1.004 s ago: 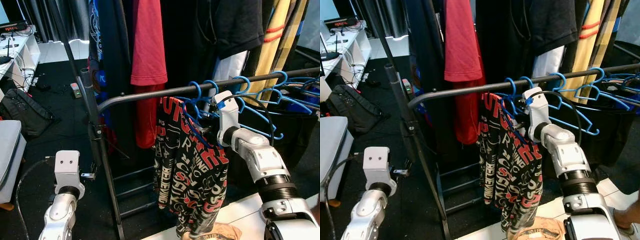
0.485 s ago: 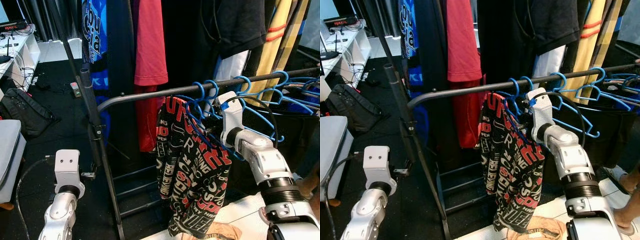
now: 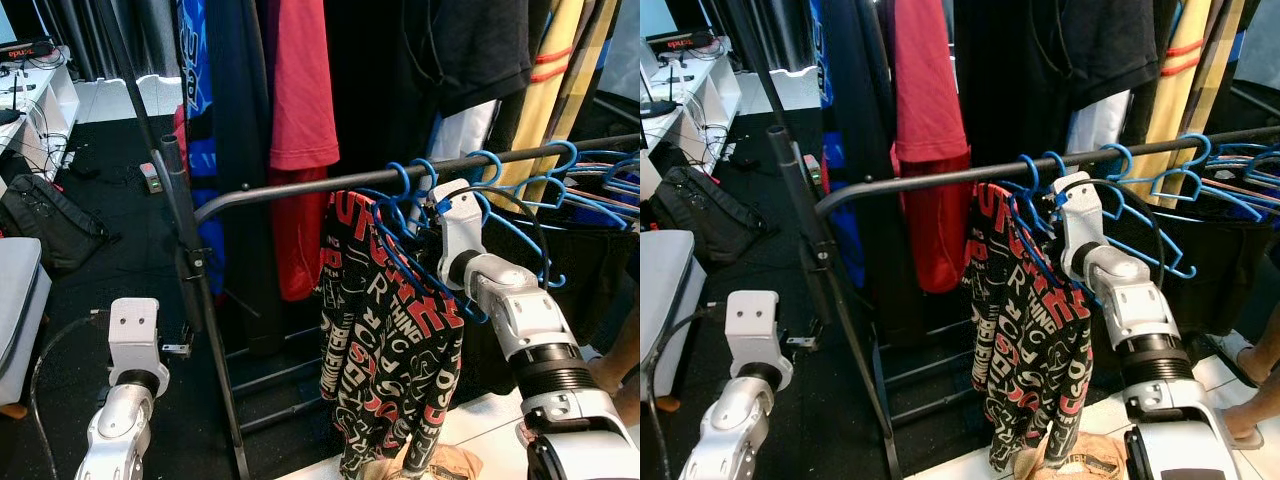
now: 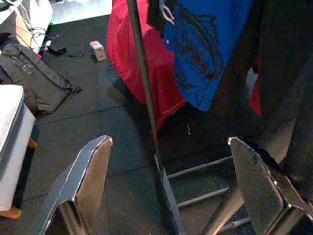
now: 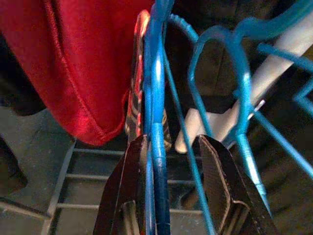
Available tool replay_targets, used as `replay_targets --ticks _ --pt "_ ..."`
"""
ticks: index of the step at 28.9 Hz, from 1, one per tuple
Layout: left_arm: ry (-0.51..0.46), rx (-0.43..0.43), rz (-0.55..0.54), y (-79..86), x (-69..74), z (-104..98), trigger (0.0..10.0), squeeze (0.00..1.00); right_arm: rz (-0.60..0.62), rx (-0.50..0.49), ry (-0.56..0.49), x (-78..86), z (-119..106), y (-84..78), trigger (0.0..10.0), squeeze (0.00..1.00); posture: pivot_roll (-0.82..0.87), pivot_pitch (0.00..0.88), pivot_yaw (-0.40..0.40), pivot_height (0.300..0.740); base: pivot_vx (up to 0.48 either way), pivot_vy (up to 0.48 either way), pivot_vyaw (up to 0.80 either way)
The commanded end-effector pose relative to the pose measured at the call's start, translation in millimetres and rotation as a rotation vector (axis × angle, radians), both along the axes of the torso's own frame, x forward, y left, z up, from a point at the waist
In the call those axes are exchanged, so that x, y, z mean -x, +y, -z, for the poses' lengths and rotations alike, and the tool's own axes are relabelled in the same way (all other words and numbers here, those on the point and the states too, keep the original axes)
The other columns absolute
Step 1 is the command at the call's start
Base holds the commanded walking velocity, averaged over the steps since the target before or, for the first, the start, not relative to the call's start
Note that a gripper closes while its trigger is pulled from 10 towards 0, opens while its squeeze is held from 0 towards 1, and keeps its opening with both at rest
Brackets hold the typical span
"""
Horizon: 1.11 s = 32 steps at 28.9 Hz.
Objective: Hang hanger
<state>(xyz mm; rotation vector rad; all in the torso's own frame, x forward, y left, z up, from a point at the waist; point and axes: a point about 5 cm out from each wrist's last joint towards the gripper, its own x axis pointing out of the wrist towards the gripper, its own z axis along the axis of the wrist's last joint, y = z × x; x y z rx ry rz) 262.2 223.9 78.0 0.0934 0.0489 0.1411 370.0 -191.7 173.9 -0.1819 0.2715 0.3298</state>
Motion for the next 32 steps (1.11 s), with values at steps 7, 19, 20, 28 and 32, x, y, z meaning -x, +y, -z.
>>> replay_targets --ticks 7,19,20,28,32 --pt "-0.005 0.000 0.001 2.6 2.1 -3.6 10.0 0.00 -0.024 -0.001 0.082 -0.3 12.4 6.8 10.0 0.00 0.02 0.041 -0.031 0.740 0.000 0.000 0.00" --pt "-0.006 0.007 0.002 2.3 1.4 -5.9 10.0 0.00 0.004 -0.002 0.063 -3.1 6.2 2.4 0.0 0.00 0.02 0.034 -0.026 0.740 0.000 0.000 0.00" --pt "-0.007 0.007 0.002 2.1 0.8 -6.3 10.0 0.00 -0.005 0.005 0.043 -3.3 3.5 3.2 0.0 0.00 0.02 0.034 -0.026 0.740 0.000 0.000 0.00" --pt "-0.008 0.010 0.002 0.8 -0.7 -7.0 10.0 0.00 -0.073 0.031 -0.042 -3.3 -8.6 9.2 0.0 0.00 0.02 0.024 -0.026 0.740 0.000 0.000 0.00" --pt "-0.002 0.004 -0.008 1.0 -1.5 -6.7 10.0 0.00 -0.101 0.028 -0.072 -2.4 -14.9 11.1 0.0 0.00 0.01 0.019 -0.026 0.740 0.000 0.000 0.00"
